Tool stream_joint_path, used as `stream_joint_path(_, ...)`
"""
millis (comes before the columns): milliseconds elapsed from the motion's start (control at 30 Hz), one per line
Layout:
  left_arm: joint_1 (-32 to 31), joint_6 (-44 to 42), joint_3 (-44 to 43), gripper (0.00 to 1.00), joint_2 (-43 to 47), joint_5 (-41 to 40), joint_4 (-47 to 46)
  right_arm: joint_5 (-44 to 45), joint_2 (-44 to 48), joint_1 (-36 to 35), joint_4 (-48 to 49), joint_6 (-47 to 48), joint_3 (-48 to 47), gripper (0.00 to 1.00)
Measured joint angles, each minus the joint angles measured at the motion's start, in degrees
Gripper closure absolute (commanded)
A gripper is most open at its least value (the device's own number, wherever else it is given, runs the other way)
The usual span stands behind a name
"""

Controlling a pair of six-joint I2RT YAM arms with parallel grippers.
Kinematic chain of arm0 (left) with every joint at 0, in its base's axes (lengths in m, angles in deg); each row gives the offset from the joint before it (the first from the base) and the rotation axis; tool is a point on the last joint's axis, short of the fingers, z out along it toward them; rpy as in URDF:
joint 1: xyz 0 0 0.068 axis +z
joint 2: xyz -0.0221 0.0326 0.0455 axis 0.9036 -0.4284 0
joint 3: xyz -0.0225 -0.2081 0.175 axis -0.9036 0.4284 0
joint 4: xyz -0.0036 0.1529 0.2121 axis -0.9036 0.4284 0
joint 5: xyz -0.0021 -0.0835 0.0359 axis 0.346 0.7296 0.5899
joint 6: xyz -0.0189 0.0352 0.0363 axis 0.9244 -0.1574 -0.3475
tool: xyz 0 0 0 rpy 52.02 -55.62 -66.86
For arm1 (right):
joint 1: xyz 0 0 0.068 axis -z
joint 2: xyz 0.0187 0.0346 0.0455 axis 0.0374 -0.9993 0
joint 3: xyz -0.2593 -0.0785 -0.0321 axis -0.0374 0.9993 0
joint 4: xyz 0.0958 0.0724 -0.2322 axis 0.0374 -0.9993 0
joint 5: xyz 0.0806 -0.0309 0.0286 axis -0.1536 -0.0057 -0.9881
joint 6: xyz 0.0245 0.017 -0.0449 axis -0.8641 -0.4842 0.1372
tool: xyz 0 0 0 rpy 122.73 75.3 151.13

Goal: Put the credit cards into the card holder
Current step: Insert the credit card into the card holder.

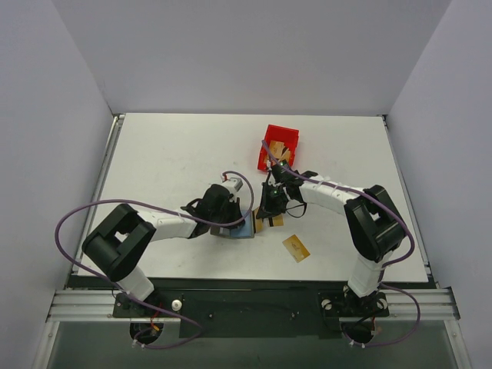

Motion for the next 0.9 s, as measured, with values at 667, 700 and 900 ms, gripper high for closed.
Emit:
stream_joint_path(667, 0.0, -0.5, -0.3, 1.0, -0.7, 1.8, -0.8, -0.8, -0.3, 0.4, 0.0, 0.0, 0.0, 1.0)
stream_joint_path(700, 0.0, -0.6, -0.3, 1.0, -0.7, 1.7, -0.7, -0.8, -0.3, 0.4, 0.0, 0.0, 0.0, 1.0)
stream_joint_path(900, 0.0, -0.5, -0.9, 1.0, -0.7, 1.2, 0.8, -0.9, -0.4, 0.6, 0.0, 0.0, 0.0, 1.0)
